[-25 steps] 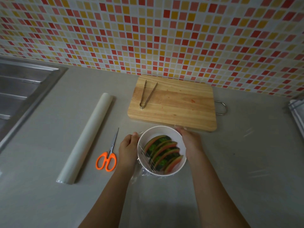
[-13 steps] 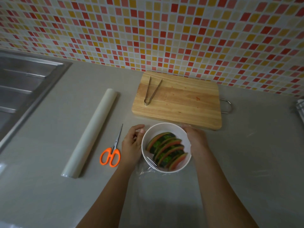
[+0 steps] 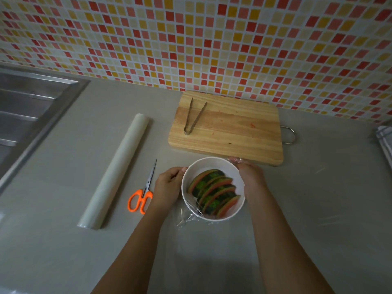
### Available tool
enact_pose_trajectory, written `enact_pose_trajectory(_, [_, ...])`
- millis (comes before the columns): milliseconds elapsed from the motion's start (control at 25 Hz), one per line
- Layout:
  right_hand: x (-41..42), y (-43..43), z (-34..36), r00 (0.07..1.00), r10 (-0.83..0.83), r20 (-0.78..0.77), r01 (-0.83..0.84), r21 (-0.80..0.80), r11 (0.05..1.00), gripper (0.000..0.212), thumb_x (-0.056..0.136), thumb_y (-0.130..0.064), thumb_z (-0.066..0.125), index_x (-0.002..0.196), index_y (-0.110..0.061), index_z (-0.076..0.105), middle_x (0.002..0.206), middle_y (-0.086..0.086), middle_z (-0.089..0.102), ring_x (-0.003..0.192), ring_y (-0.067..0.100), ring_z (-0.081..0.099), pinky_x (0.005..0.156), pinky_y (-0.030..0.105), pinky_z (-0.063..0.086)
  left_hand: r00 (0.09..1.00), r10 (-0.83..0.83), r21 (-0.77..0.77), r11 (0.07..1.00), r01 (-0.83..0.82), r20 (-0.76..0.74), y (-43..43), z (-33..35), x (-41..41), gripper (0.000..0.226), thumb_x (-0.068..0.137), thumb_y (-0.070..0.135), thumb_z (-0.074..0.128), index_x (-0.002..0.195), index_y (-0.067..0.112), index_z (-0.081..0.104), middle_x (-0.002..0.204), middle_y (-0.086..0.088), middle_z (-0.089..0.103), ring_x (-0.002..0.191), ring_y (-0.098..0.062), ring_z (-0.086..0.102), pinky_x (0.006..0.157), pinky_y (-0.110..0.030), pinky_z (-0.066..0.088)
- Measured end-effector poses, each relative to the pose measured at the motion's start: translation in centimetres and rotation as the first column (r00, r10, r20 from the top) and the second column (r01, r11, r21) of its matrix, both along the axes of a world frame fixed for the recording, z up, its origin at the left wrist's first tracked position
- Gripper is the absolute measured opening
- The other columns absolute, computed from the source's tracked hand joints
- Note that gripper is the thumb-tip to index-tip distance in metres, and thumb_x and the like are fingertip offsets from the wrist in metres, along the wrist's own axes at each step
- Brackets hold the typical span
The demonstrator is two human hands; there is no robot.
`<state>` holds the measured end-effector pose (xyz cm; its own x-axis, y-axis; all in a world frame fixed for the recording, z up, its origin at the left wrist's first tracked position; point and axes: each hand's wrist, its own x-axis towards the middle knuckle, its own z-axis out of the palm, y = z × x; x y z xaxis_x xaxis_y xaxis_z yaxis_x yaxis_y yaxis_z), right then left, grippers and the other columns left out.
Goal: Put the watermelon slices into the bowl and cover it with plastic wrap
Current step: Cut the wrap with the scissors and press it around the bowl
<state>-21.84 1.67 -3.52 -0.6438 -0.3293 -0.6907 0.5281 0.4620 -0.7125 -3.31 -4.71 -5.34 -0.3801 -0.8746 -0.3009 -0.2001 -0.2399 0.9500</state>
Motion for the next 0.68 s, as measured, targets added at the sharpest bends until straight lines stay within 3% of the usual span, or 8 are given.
enact_pose_trajectory(80, [0.1, 0.0, 0.2, 1.0, 0.003, -0.019, -0.003, 0.017, 1.0, 0.007, 0.079, -0.014, 0.068, 0.08, -0.016, 0.075, 0.065, 0.008, 0.067, 0.048, 0.022, 0.058, 0.045, 0.021, 0.047, 0.997, 0.048, 0.1, 0.994, -0.041, -0.064, 0.1, 0.3, -0.2, 0.03, 0.096, 0.004, 0.052, 0.09, 0.028, 0.069, 0.089, -0.009, 0.068, 0.072, -0.021, 0.066, 0.067, -0.036, 0.057])
enact_pose_trajectory(120, [0.1, -0.1, 0.2, 1.0, 0.007, -0.028, -0.007, 0.019, 1.0, 0.007, 0.079, -0.015, 0.068, 0.078, -0.018, 0.075, 0.067, 0.008, 0.067, 0.049, 0.022, 0.058, 0.045, 0.02, 0.047, 0.994, 0.046, 0.079, 0.996, -0.039, -0.095, 0.2, 0.4, -0.2, 0.032, 0.095, -0.002, 0.05, 0.095, 0.025, 0.066, 0.089, -0.004, 0.067, 0.073, -0.018, 0.066, 0.065, -0.033, 0.058])
enact_pose_trajectory(200, [0.1, -0.1, 0.2, 0.998, 0.007, -0.06, -0.006, 0.025, 1.0, 0.012, 0.08, -0.014, 0.067, 0.072, -0.021, 0.074, 0.079, 0.008, 0.07, 0.062, 0.024, 0.063, 0.055, 0.025, 0.051, 0.99, 0.006, 0.012, 1.0, -0.004, -0.14, 0.4, 0.7, -0.3, 0.036, 0.093, -0.01, 0.046, 0.094, 0.018, 0.068, 0.084, 0.008, 0.071, 0.073, -0.008, 0.069, 0.06, -0.022, 0.057])
enact_pose_trajectory(320, [0.0, -0.1, 0.2, 0.994, 0.003, -0.108, 0.002, 0.042, 0.999, 0.019, 0.082, -0.012, 0.063, 0.068, -0.023, 0.071, 0.093, 0.008, 0.071, 0.082, 0.027, 0.066, 0.072, 0.032, 0.053, 0.984, 0.014, 0.031, 0.999, -0.008, -0.179, 0.8, 1.0, -0.4, 0.033, 0.095, -0.009, 0.047, 0.092, 0.012, 0.072, 0.083, 0.007, 0.075, 0.072, -0.005, 0.071, 0.061, -0.018, 0.057])
enact_pose_trajectory(440, [0.1, -0.1, 0.3, 0.994, 0.025, -0.111, -0.02, 0.05, 0.999, 0.016, 0.083, -0.013, 0.062, 0.079, -0.023, 0.073, 0.094, 0.007, 0.071, 0.081, 0.028, 0.066, 0.069, 0.03, 0.053, 0.976, 0.022, 0.074, 0.997, -0.006, -0.216, 0.9, 0.8, -0.3, 0.035, 0.098, -0.003, 0.045, 0.094, 0.015, 0.074, 0.091, 0.0, 0.075, 0.081, -0.015, 0.072, 0.071, -0.029, 0.061])
enact_pose_trajectory(560, [0.0, -0.1, 0.6, 0.994, 0.039, -0.101, -0.033, 0.059, 0.998, 0.018, 0.085, -0.013, 0.06, 0.081, -0.024, 0.073, 0.085, 0.005, 0.07, 0.065, 0.024, 0.063, 0.053, 0.024, 0.048, 0.957, -0.003, 0.163, 0.985, 0.052, -0.289, 0.8, 0.2, 0.0, 0.042, 0.099, -0.002, 0.043, 0.094, 0.021, 0.077, 0.097, -0.006, 0.075, 0.086, -0.023, 0.072, 0.073, -0.035, 0.061])
enact_pose_trajectory(680, [0.0, -0.1, 0.8, 0.994, 0.058, -0.094, -0.051, 0.081, 0.995, 0.018, 0.086, -0.014, 0.059, 0.082, -0.024, 0.073, 0.079, 0.005, 0.068, 0.057, 0.022, 0.06, 0.041, 0.019, 0.044, 0.963, -0.063, 0.06, 0.995, 0.082, -0.261, 0.7, -0.5, 0.2, 0.043, 0.097, -0.008, 0.043, 0.099, 0.022, 0.075, 0.104, -0.003, 0.074, 0.097, -0.022, 0.069, 0.079, -0.031, 0.058])
